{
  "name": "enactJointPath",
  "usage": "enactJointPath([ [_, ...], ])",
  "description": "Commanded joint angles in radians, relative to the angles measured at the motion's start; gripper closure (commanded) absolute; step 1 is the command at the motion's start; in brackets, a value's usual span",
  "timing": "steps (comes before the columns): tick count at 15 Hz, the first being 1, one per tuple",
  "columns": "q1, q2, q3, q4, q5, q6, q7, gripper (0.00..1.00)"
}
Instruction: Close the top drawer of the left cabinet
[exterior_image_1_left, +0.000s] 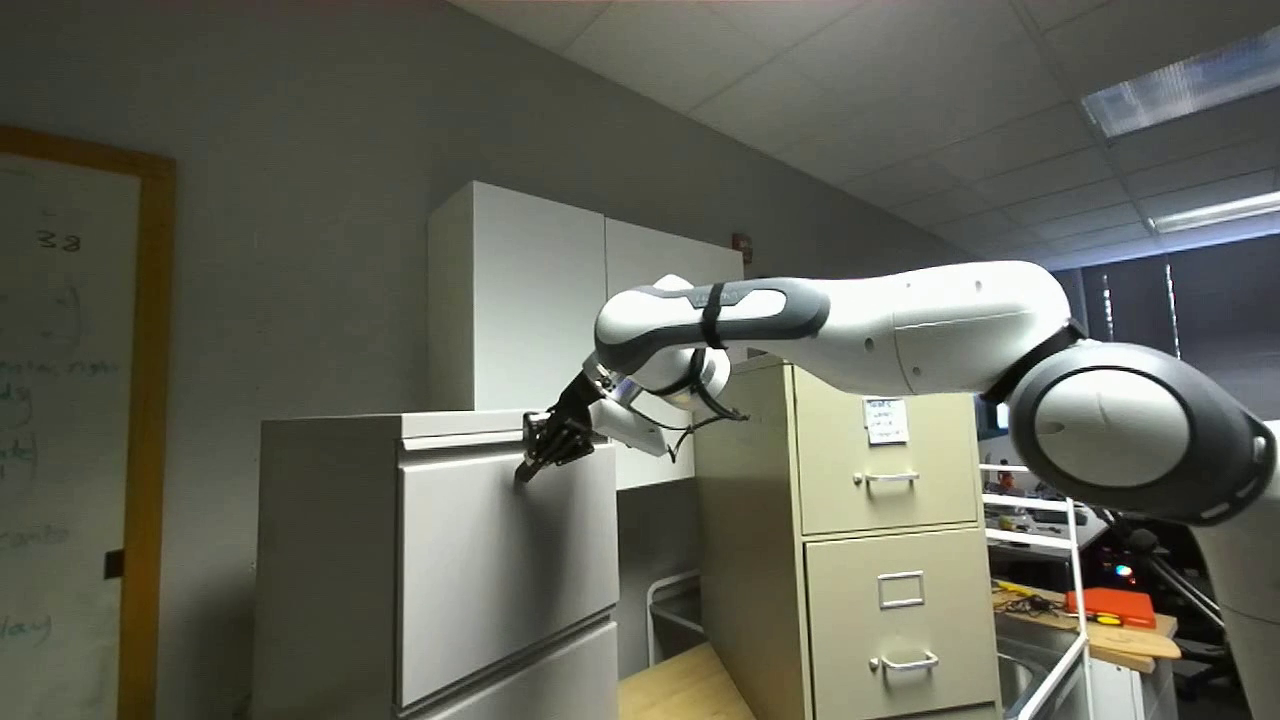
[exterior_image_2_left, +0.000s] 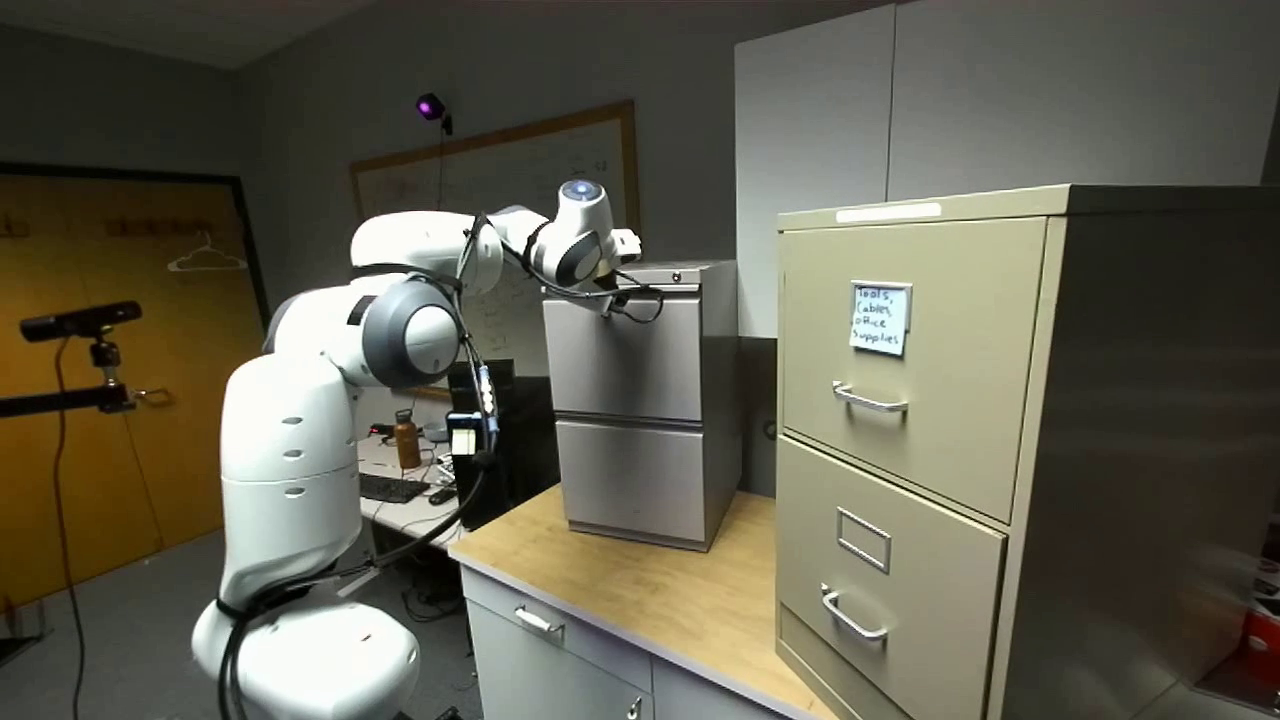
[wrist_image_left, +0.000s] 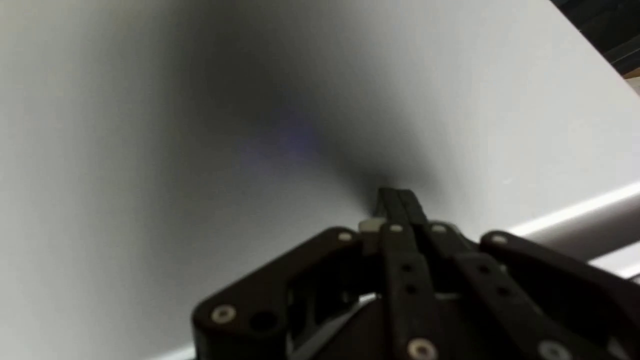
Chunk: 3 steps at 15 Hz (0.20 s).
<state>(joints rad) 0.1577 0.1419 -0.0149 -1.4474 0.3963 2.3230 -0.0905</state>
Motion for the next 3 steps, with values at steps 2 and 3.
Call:
enactJointPath([
  [2, -0.041, 0.136, 0.056, 0.219, -0.054, -0.096, 0.074, 1.0],
  [3, -0.045, 0.146, 0.06, 0.238, -0.064, -0.115, 0.082, 1.0],
])
